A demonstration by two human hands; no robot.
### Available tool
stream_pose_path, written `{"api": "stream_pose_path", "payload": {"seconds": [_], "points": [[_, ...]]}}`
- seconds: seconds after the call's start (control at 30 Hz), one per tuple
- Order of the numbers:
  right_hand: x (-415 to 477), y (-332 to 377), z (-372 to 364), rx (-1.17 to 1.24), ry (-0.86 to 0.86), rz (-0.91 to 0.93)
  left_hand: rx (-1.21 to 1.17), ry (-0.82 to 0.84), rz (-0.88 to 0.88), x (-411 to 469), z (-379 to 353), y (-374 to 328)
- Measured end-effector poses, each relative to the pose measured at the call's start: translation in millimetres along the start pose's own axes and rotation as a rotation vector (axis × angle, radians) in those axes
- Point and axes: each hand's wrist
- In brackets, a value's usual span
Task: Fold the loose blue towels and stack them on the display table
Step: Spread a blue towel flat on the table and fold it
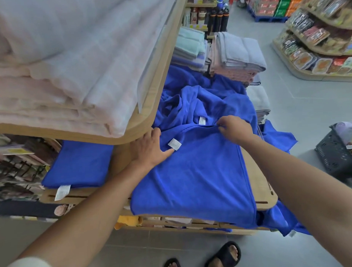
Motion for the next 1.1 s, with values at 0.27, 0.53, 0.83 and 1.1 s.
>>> {"api": "stream_pose_path", "payload": {"seconds": [0.27, 0.53, 0.83, 1.1], "points": [[0.3, -20.3, 26.6, -0.053, -0.058, 0.029, -0.054, -0.051, -0.055, 2.2, 1.3, 6.0], [-6.3, -19.9, 55.4, 0.097, -0.092, 0.086, -0.032, 0.121, -0.059, 6.2, -9.4, 7.7], [-9.1, -23.5, 73.0, 0.22, 0.073, 0.224, -0.014, 0.132, -0.249, 3.2, 5.3, 22.6], [-19.9, -26.4, 85.6, 0.017, -0.061, 0.031, -0.313, 0.107, 0.021, 28.1, 20.5, 61.4]]}}
Point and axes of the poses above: each hand's wrist, its own x-axis towards the middle knuckle, its own z-axis out of the back of the hand, y = z × x
